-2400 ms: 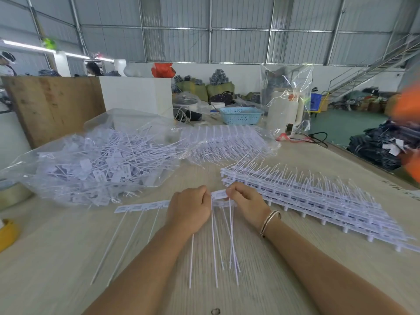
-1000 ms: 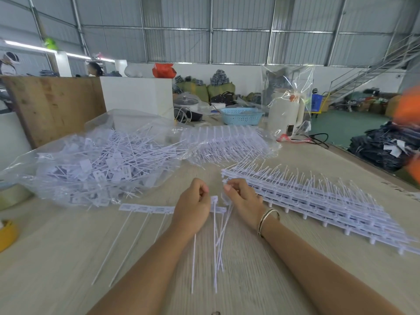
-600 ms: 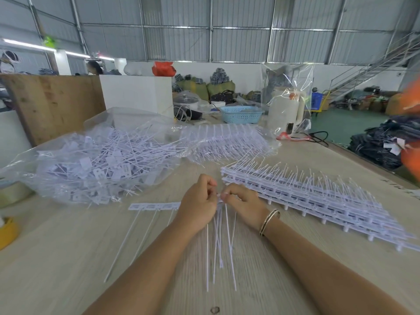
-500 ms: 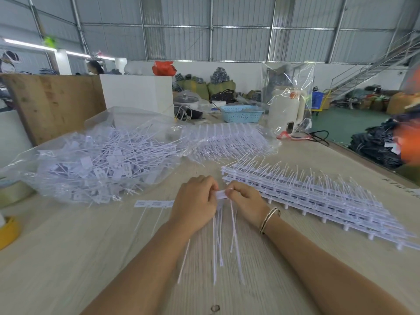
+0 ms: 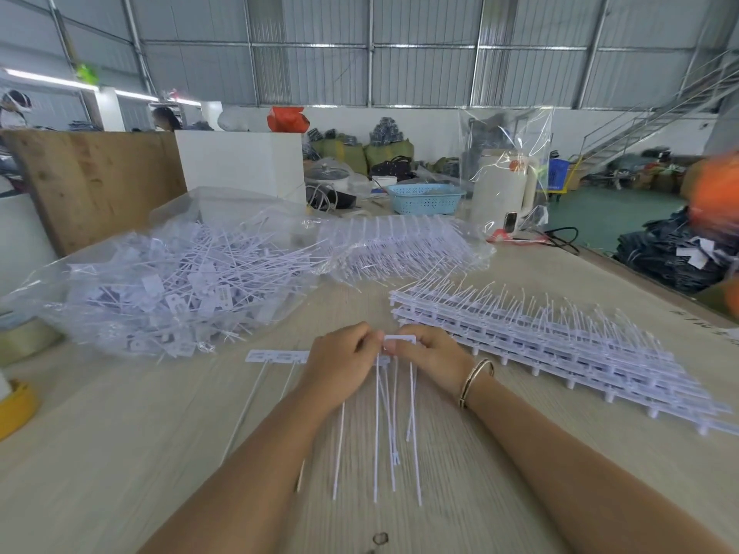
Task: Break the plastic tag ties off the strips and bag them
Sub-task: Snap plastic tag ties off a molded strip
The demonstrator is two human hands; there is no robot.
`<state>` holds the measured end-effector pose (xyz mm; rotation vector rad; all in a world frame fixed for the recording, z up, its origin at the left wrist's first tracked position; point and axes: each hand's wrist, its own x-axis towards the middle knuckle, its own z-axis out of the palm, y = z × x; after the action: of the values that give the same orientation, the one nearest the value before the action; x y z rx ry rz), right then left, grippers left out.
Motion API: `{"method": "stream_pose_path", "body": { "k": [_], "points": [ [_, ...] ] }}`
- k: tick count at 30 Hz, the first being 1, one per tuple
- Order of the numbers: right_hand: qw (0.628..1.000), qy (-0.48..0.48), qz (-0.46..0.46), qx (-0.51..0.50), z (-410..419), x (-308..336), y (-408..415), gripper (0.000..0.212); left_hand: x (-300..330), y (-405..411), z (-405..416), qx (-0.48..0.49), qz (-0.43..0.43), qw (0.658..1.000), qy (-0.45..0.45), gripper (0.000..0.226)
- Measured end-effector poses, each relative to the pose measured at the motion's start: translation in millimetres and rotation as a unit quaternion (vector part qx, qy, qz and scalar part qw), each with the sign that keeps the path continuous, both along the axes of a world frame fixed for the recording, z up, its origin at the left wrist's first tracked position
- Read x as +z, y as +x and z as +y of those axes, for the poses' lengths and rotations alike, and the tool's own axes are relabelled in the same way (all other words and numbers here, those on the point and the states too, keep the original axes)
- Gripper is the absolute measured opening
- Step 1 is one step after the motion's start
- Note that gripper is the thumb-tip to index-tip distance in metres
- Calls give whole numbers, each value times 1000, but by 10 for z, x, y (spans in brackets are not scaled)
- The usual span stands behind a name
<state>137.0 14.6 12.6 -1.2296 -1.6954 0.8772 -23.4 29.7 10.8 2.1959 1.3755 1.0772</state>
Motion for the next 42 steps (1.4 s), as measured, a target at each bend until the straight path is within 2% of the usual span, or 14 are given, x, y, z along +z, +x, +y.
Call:
{"method": "stream_pose_path", "body": {
  "k": [3, 8, 11, 17, 22, 28, 31, 35, 39, 42],
  "points": [
    [1000, 7, 6, 10, -24, 24, -8, 18, 15, -4, 13, -14, -39, 999, -29, 41],
    [996, 51, -38, -63, -64, 46, -34, 8, 41, 13, 50, -43, -93, 992, -72, 37],
    [989, 112, -60, -79, -108, 73, -55, 25, 34, 34, 69, -51, -133, 986, -82, 38],
    [982, 151, -82, -75, -116, 90, -59, 28, 6, 47, 104, -58, -169, 980, -88, 44],
    [978, 171, -95, -69, -122, 87, -68, 12, 6, 40, 119, -68, -198, 973, -100, 49],
    [980, 172, -83, -61, -122, 62, -77, 15, 28, 48, 111, -58, -187, 976, -94, 42],
    [995, 94, -21, -24, -112, 46, -63, 15, 13, 1, 81, -42, -86, 995, -12, 46],
    [998, 43, -43, 17, -82, 29, -68, 18, 3, -66, 54, -31, 12, 997, 71, 44],
    [997, 49, -56, 26, -85, 37, -66, 14, 11, -46, 54, -33, 10, 998, 53, 44],
    [994, 90, -63, 6, -87, 28, -64, 15, 25, -15, 58, -30, -53, 998, 13, 46]
  ]
}}
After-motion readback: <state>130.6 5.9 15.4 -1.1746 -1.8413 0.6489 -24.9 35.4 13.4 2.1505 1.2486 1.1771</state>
